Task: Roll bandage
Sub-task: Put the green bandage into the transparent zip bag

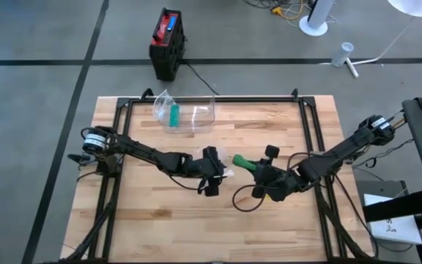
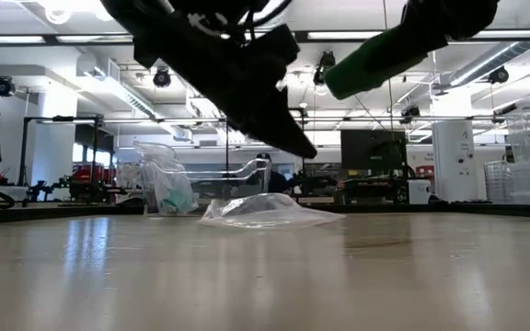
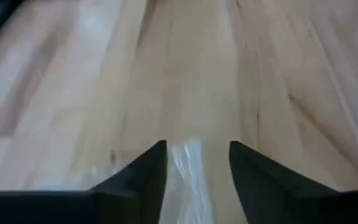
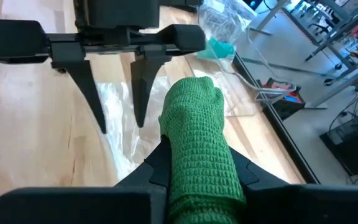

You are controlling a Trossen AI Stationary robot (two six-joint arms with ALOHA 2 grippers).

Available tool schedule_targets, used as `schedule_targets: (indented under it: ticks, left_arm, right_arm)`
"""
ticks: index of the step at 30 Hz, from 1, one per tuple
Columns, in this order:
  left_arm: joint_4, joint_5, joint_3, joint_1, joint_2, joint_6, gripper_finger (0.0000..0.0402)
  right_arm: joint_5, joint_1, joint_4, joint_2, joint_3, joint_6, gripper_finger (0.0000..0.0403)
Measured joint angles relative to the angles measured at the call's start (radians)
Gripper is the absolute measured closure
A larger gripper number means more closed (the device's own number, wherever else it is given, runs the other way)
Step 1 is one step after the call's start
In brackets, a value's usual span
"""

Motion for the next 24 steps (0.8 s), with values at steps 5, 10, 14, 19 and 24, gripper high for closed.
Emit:
schedule_targets:
  ticks: [5, 10, 14, 19, 24]
  left_arm:
    - [-0.027, -0.001, -0.036, -0.005, 0.006, -0.087, 0.0208]
    - [-0.028, -0.043, -0.095, -0.040, 0.006, -0.081, 0.0207]
    - [-0.020, -0.055, -0.116, -0.057, 0.014, -0.053, 0.0219]
    - [-0.004, -0.138, -0.130, -0.052, 0.054, -0.054, 0.0241]
    - [0.030, -0.141, -0.132, -0.050, 0.094, -0.048, 0.0266]
  right_arm:
    - [-0.003, 0.000, -0.010, 0.005, -0.002, 0.020, 0.0342]
    - [-0.003, 0.000, -0.018, 0.012, -0.008, 0.051, 0.0342]
    - [-0.003, 0.000, -0.018, 0.023, -0.008, 0.070, 0.0342]
    - [-0.003, 0.000, -0.018, 0.030, -0.008, 0.096, 0.0342]
    - [-0.004, 0.000, -0.016, 0.029, -0.008, 0.102, 0.0342]
